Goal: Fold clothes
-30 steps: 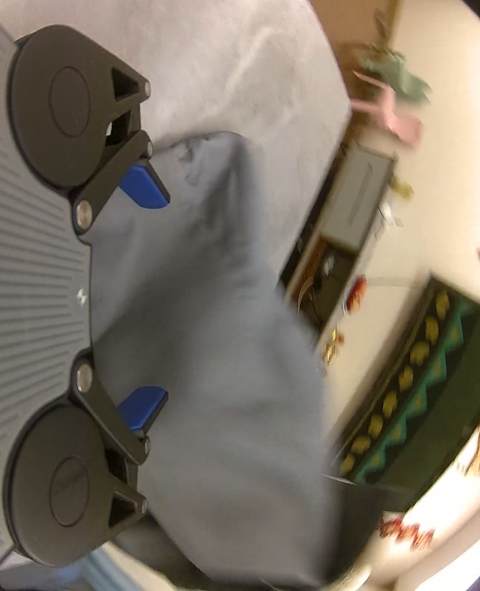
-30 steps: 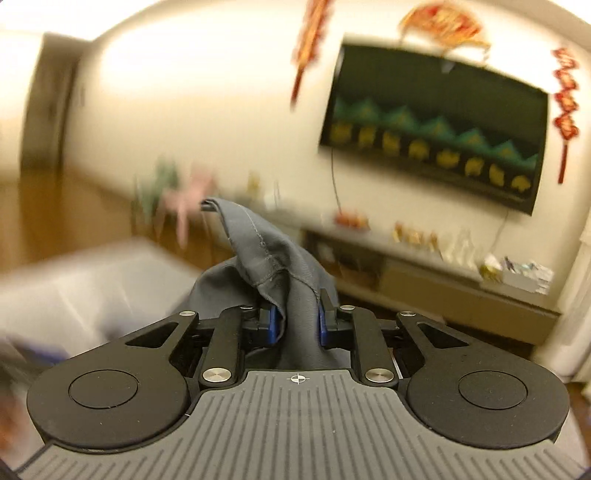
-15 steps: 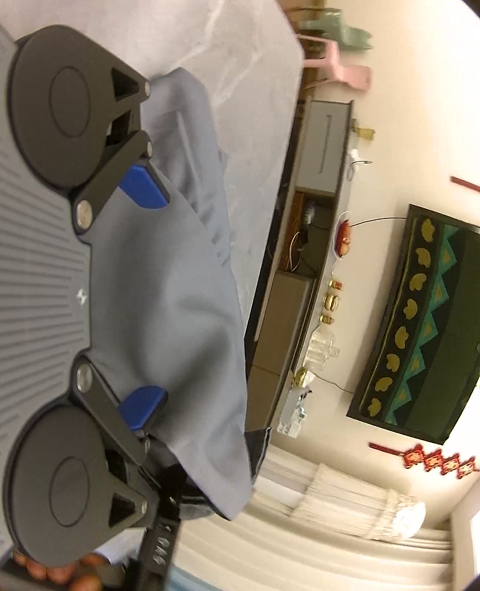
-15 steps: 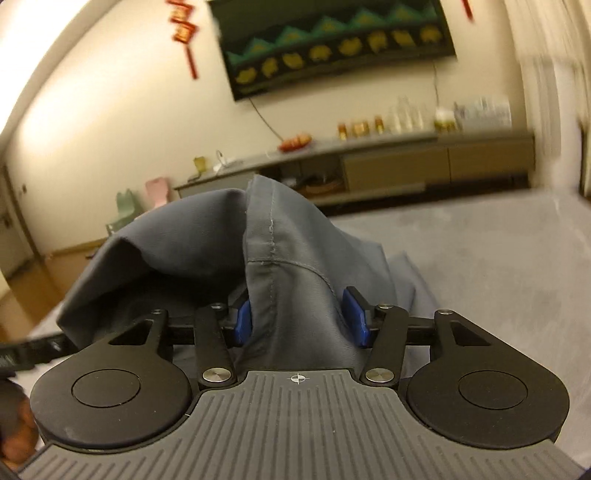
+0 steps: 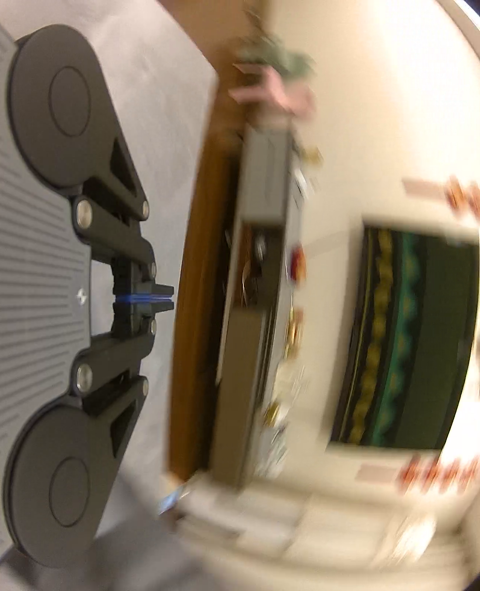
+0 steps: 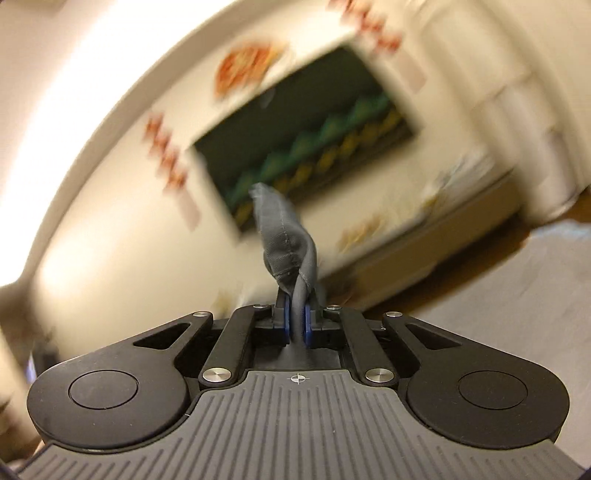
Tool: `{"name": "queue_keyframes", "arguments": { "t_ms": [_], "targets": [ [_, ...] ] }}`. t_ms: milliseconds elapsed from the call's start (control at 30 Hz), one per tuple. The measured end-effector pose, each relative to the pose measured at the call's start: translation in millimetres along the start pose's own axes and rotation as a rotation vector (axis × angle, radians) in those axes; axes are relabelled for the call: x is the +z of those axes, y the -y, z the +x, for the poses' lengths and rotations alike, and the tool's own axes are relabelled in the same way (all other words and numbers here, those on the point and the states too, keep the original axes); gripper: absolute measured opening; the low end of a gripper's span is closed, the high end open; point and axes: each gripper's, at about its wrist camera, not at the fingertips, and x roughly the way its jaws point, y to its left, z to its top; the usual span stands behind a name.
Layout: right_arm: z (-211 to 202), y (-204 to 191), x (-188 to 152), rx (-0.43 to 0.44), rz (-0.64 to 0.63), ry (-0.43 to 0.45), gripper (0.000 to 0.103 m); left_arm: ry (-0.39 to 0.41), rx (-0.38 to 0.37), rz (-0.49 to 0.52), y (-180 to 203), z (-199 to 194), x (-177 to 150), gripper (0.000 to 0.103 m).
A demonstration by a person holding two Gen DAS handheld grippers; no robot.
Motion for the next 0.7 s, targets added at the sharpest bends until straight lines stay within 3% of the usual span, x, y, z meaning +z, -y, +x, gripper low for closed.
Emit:
{"name": "queue_keyframes", "arguments": {
  "t_ms": [67,100,133,167,200,233,267,300,333,367,467,567,700],
  "targets": [
    [-10.9,24.8,21.7,-0.205,-0.008,0.063,0.003,-0.025,0.028,-0.073,-28.6,2.8,4.1,0.001],
    [-4.7,34.2,24.7,-0.313,-0.078,0.031,0.015,-0.044,0.005,-0.089,-39.9,1.7,-0.9,0.011],
    [6.1,42.1,24.9,-0.409,-0.177,-0.032,0.019,-0.060,-0.028,-0.084,-44.5,-4.8,-13.6,0.031],
    [19.5,45.7,20.2,-0.474,-0.278,-0.120,0.030,-0.076,-0.060,-0.079,-49.0,-11.2,-26.4,0.045],
    [34.7,45.9,11.9,-0.514,-0.379,-0.228,0.034,-0.090,-0.090,-0.070,-52.4,-17.4,-39.5,0.071],
    [42.8,41.3,4.3,-0.532,-0.455,-0.281,0.034,-0.100,-0.112,-0.051,-52.6,-22.8,-53.6,0.084],
    [42.6,26.9,-3.8,-0.514,-0.518,-0.268,0.040,-0.111,-0.133,-0.030,-52.8,-28.3,-68.4,0.087],
    [40.1,6.5,-14.7,-0.462,-0.586,-0.240,0.062,-0.125,-0.153,-0.005,-54.1,-34.4,-84.2,0.090],
    [37.6,-14.9,-27.3,-0.397,-0.652,-0.213,0.075,-0.141,-0.169,0.017,-56.6,-40.9,-96.1,0.094],
    [35.1,-36.3,-40.0,-0.331,-0.717,-0.186,0.097,-0.154,-0.183,0.036,-56.0,-43.7,-107.3,0.096],
    [28.4,-96.7,-78.7,-0.131,-0.901,-0.127,0.098,-0.153,-0.206,0.090,-56.1,-47.7,-129.9,0.100],
    [37.2,-138.5,-123.1,0.049,-1.105,-0.188,0.098,-0.143,-0.268,0.085,-62.1,-38.6,-132.3,0.101],
    [64.3,-174.4,-169.0,0.108,-1.472,-0.185,0.098,-0.137,-0.423,-0.017,-85.8,-31.4,-141.8,0.101]
  ]
}}
